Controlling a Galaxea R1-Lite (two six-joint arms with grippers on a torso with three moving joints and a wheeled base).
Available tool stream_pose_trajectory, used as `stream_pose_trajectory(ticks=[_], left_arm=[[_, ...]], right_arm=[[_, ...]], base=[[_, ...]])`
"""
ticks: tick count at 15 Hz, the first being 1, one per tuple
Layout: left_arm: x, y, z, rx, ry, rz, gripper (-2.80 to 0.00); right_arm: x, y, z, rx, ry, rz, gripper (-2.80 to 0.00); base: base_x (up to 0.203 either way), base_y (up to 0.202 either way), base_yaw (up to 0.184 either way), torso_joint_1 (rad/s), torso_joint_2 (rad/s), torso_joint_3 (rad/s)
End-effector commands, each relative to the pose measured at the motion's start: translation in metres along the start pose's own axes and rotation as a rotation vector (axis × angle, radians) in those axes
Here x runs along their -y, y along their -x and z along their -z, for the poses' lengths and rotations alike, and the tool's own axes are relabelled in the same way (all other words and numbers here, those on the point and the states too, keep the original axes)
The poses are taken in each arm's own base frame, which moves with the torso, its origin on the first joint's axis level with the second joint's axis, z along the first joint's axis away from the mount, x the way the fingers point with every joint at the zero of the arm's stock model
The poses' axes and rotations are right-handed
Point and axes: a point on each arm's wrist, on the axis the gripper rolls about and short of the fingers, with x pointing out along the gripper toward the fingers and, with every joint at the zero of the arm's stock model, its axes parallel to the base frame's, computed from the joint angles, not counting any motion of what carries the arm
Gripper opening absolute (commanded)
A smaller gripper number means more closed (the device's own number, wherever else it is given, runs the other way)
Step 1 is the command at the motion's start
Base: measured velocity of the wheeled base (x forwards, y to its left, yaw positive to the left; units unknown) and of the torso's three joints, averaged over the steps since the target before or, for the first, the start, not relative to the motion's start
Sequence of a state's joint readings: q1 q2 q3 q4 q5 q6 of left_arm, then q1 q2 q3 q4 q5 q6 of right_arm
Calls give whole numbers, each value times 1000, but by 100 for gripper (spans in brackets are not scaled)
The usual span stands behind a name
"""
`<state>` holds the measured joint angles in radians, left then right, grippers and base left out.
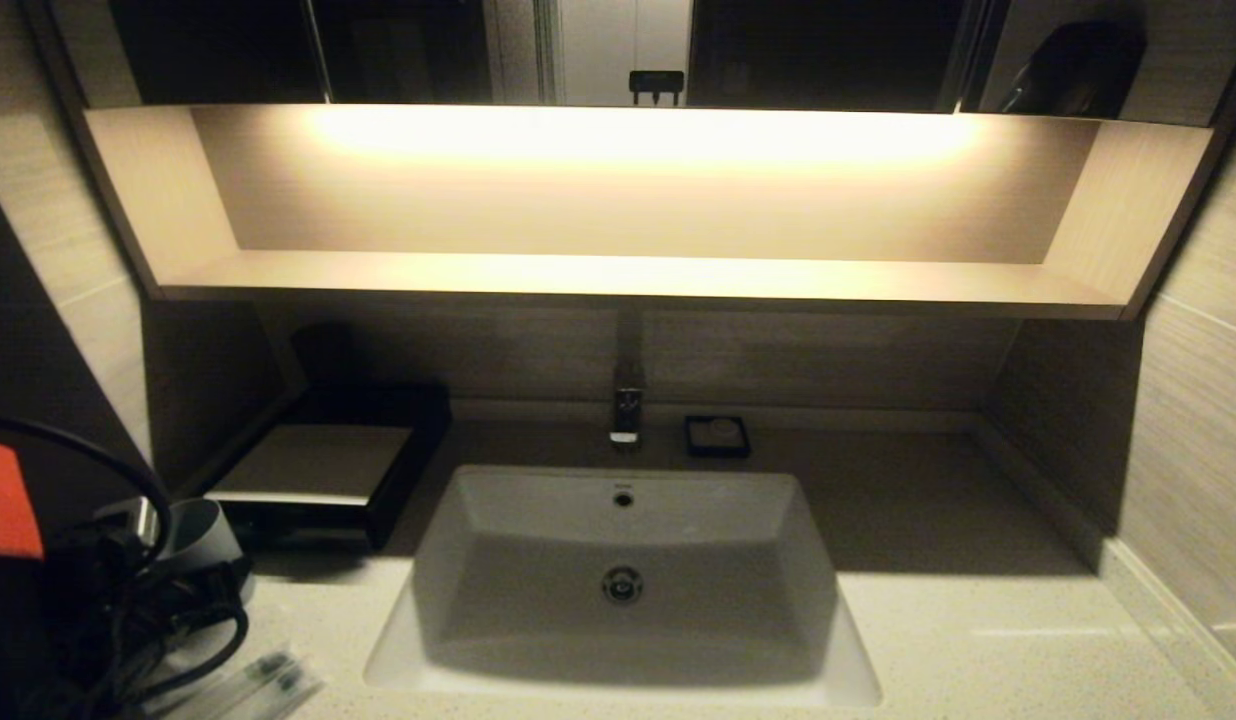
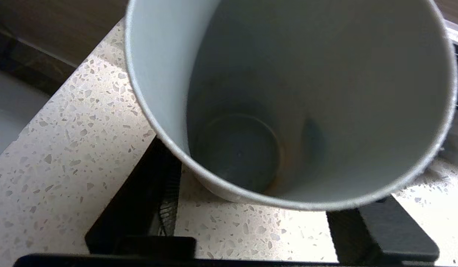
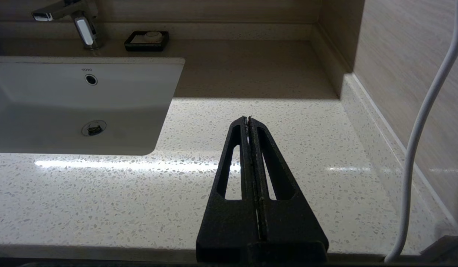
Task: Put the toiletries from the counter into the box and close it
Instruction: Pick up the cup
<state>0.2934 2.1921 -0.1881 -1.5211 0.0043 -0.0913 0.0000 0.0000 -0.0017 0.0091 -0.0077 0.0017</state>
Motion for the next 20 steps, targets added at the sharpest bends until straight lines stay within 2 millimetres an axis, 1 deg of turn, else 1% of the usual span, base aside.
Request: stream_pose_trajectory(ticks=[1, 3, 7, 9, 13, 17, 19, 20], left_arm=[[0, -1, 0, 7, 1, 2, -280], [0, 0, -1, 9, 1, 2, -280], [-1, 8, -9, 43, 6, 3, -280], [-3, 17, -18, 81, 8, 5, -280], [-2, 42, -29, 140, -22, 7, -280], [2, 49, -38, 186, -61, 21, -280], [6, 54, -49, 251, -84, 35, -280], [8, 58, -59, 294, -89, 41, -280]], right_arm=[[0, 0, 0, 0, 0, 0, -280], [0, 0, 0, 0, 0, 0, -280], [0, 0, 0, 0, 0, 0, -280], [0, 0, 0, 0, 0, 0, -280], [0, 0, 0, 0, 0, 0, -280], [0, 0, 0, 0, 0, 0, -280], [0, 0, 0, 0, 0, 0, -280], [0, 0, 0, 0, 0, 0, -280]], base=[[0, 0, 0, 0, 0, 0], [0, 0, 0, 0, 0, 0], [0, 0, 0, 0, 0, 0], [0, 0, 0, 0, 0, 0], [0, 0, 0, 0, 0, 0], [0, 0, 0, 0, 0, 0], [0, 0, 0, 0, 0, 0], [0, 0, 0, 0, 0, 0]])
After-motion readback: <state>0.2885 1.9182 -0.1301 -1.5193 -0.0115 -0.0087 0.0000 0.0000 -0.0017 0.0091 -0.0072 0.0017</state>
